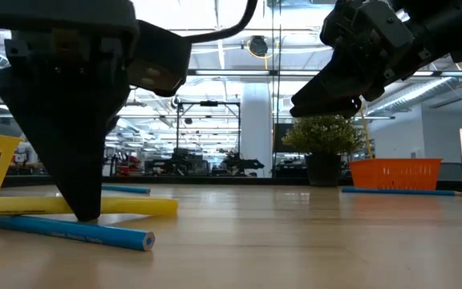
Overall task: Sort pens & pencils
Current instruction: Put the left yellow ballpen into the yellow bin
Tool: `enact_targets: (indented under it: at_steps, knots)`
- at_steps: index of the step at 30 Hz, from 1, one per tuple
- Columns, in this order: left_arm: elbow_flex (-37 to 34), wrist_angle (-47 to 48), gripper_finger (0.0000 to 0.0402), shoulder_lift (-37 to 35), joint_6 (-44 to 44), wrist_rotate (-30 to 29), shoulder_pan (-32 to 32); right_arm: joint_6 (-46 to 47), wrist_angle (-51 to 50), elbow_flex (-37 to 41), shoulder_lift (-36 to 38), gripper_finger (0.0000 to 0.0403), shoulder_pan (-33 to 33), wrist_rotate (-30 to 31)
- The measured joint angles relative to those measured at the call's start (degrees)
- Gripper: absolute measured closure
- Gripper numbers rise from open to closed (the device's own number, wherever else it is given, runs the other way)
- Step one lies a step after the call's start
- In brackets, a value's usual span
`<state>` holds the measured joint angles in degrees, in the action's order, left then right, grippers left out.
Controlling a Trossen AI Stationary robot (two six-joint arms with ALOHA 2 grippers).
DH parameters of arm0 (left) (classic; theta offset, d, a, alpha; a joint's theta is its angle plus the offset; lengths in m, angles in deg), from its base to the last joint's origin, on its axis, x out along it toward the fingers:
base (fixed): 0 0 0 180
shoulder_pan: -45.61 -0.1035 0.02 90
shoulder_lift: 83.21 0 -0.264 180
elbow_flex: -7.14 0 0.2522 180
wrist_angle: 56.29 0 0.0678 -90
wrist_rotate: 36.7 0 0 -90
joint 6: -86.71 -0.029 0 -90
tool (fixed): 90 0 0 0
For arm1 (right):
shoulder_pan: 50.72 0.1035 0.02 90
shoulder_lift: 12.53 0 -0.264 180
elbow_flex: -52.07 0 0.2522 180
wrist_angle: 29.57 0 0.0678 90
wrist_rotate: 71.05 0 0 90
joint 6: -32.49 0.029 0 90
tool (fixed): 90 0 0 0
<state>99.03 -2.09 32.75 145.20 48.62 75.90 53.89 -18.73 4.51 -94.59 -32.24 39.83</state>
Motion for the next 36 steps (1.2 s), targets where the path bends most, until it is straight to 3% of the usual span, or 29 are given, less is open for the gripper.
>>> enact_targets:
  at_steps: [5,11,15,22,24,27,32,36]
  knots:
    - [-0.04,2.17,0.0373,-0.52,-7.32,2.15,-1.46,0.0,0.0,-0.01,0.0,0.0232,0.0,0.0]
    - [-0.13,8.55,0.0368,-5.09,-12.11,-0.39,-3.85,0.01,0.0,-0.04,0.0,0.0232,-0.01,0.0]
    - [-0.15,14.39,0.0374,-12.15,-14.48,-8.94,-5.09,0.0,-0.04,-0.07,-0.02,0.0232,0.0,0.0]
    - [-0.4,11.72,0.0374,-28.31,-25.9,-33.53,-4.3,-0.8,0.77,0.29,-0.02,0.0232,0.0,0.0]
    - [-2.62,5.77,0.0374,-32.74,-31.35,-39.31,-3.36,-1.79,2.46,1.28,-0.02,0.0232,-0.01,0.02]
    - [-9.99,-9.41,0.0374,-38.87,-41.69,-40.68,-3.1,-4.64,7.15,3.34,-0.07,0.0232,-0.01,0.0]
    - [-28.49,-39.09,0.0374,-46.16,-53.23,-34.43,-5.11,-10.62,20.1,7.04,-0.07,0.0232,0.0,-0.23]
    - [-42.57,-62.97,0.0374,-47.41,-57.85,-28.18,-8.38,-17.48,33.48,8.82,-0.05,0.0232,-0.02,-3.59]
